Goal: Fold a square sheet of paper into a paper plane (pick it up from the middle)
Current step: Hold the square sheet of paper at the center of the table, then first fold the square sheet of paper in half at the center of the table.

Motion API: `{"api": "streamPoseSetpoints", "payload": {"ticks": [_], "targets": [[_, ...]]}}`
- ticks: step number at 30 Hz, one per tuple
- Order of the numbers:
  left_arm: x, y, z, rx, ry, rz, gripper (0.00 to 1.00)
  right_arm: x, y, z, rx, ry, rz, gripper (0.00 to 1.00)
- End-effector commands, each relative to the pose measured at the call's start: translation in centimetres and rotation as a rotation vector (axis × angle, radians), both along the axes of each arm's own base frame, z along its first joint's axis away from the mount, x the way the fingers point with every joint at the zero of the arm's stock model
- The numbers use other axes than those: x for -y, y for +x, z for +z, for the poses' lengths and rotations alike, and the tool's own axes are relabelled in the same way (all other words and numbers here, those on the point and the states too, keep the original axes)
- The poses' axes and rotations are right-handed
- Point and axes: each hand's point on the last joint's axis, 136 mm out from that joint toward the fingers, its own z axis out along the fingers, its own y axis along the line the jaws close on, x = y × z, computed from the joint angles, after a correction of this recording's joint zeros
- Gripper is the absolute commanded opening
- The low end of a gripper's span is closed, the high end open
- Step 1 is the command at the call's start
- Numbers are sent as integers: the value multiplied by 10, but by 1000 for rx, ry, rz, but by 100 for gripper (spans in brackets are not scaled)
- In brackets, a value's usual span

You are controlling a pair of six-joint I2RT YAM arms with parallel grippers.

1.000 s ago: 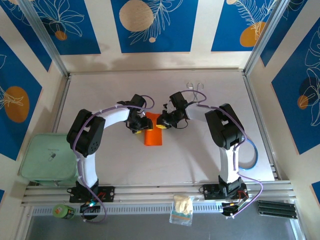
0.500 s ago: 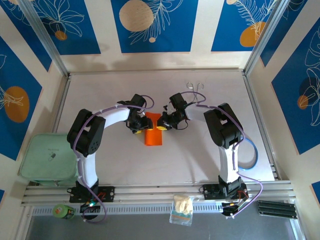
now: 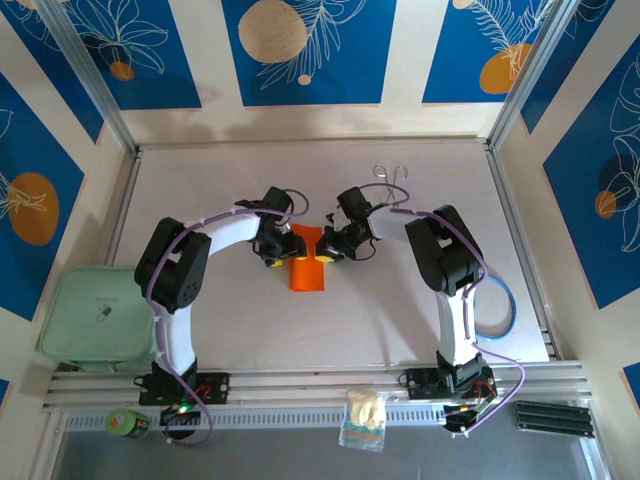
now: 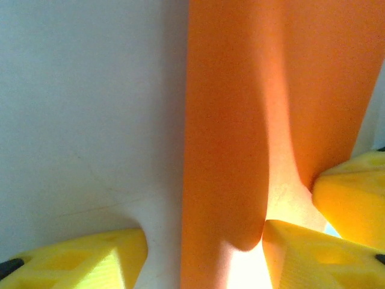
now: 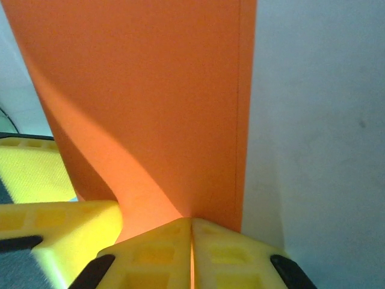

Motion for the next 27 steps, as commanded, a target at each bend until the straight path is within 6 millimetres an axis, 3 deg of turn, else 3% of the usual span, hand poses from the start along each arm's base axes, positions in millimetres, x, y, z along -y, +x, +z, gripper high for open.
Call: {"api": "streamPoseSetpoints", "payload": {"ticks": [1,5,8,11,14,19,27], "targets": [[-5,-6,-4,-5,72,-5,61,28,-23,-40,-103,-157,3,9],[-9,19,45,150,61,33,62,35,-28,-50,-123,-190,3,7],[6,23,64,197,-37,18,60,37,-31,-53,-132,-201,4,6],[31,20,69,188,-185,-12,50,38,-30,-54,-137,-211,1,5],[46,14,61,153,-266,-29,38,38,-30,-56,-143,-218,0,5],[50,9,40,88,-270,-41,20,39,-30,-58,-152,-227,-6,5],[45,6,10,25,-227,-53,12,41,-30,-60,-162,-245,-10,4]]}}
